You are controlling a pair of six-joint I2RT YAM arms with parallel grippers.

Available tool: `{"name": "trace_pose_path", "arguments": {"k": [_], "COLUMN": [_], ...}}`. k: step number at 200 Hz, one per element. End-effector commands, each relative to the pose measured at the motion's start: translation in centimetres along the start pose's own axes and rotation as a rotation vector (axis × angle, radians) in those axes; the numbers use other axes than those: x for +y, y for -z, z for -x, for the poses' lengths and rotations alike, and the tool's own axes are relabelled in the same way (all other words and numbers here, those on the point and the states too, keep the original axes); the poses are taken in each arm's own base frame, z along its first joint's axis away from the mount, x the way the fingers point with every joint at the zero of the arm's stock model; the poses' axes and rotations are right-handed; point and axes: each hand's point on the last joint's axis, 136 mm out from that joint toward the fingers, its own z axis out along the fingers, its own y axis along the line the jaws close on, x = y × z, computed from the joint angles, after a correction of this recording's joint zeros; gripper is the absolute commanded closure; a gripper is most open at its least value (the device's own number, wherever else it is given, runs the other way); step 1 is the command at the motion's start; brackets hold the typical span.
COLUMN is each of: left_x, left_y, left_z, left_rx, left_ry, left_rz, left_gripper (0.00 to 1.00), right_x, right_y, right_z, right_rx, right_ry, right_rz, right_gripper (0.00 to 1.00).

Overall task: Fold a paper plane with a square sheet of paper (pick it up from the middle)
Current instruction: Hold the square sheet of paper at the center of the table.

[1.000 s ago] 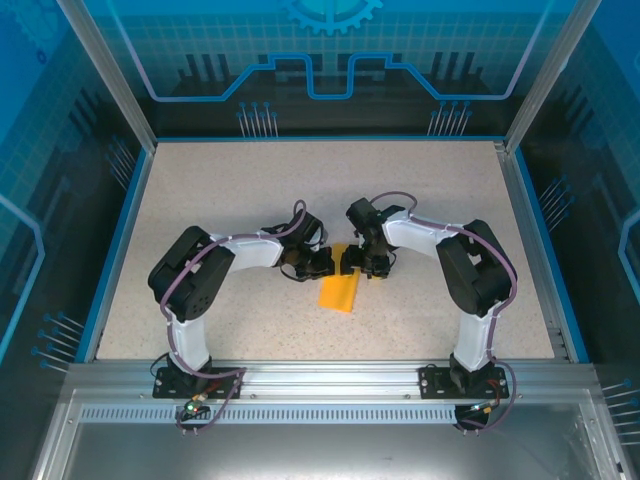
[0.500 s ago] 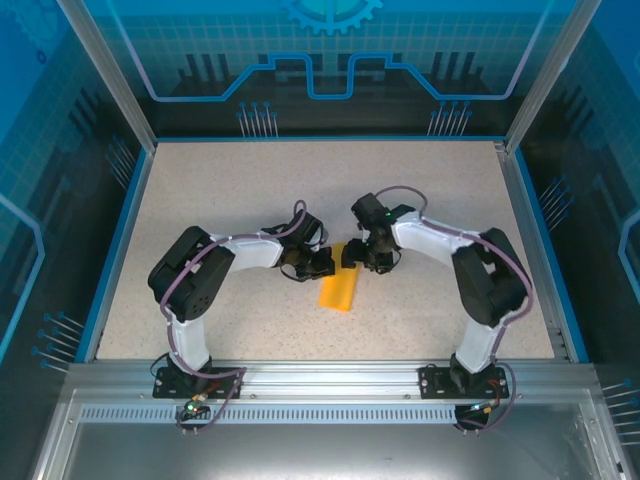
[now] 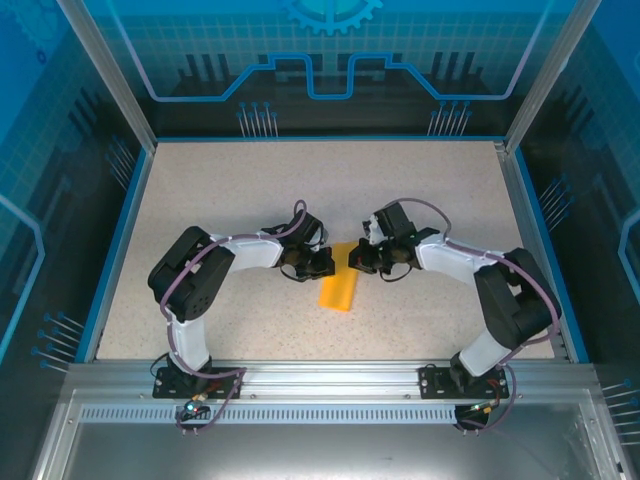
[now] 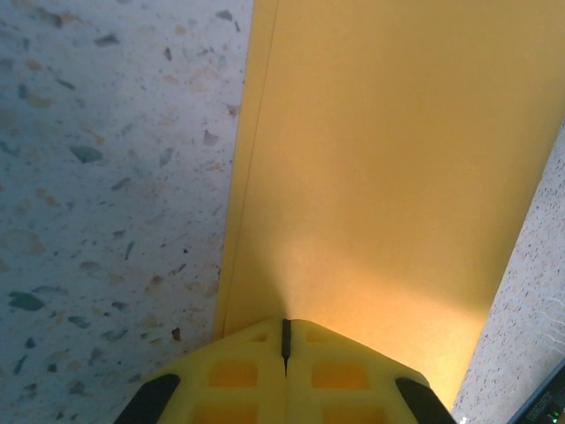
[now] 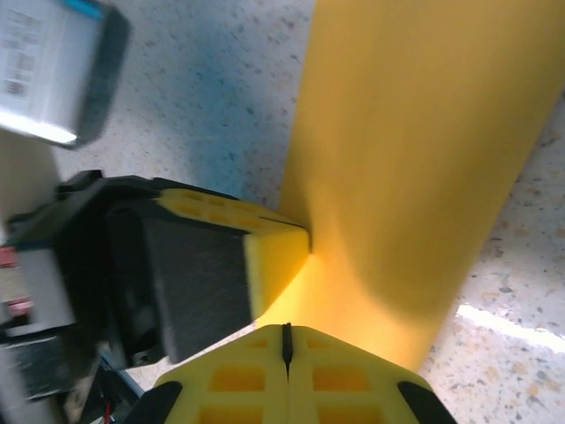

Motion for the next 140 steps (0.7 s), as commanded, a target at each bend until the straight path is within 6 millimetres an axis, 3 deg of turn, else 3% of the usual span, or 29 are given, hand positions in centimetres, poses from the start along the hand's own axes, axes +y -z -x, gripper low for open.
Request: {"name": "trace_pose_path", "arguments": {"k": [1, 140], "left_x": [2.8, 3.3], "left_y": [-0.8, -1.4], "left_z": [-1.7, -2.0], "left_rx": [0.039, 0.062], "left_ry": [0.004, 0.005], "left_rz": [0.101, 0.121], "left_gripper": [1.00, 1.00], "right_x": [0.2, -6.6], "right_y": [-1.1, -2.4], "right_z": [-0.6, -3.2], "right_rx": [0.027, 0.058], "right_ry": [-0.013, -0.076], "right_rz": [0.046, -0.057], "right_gripper": [1.00, 1.00]}}
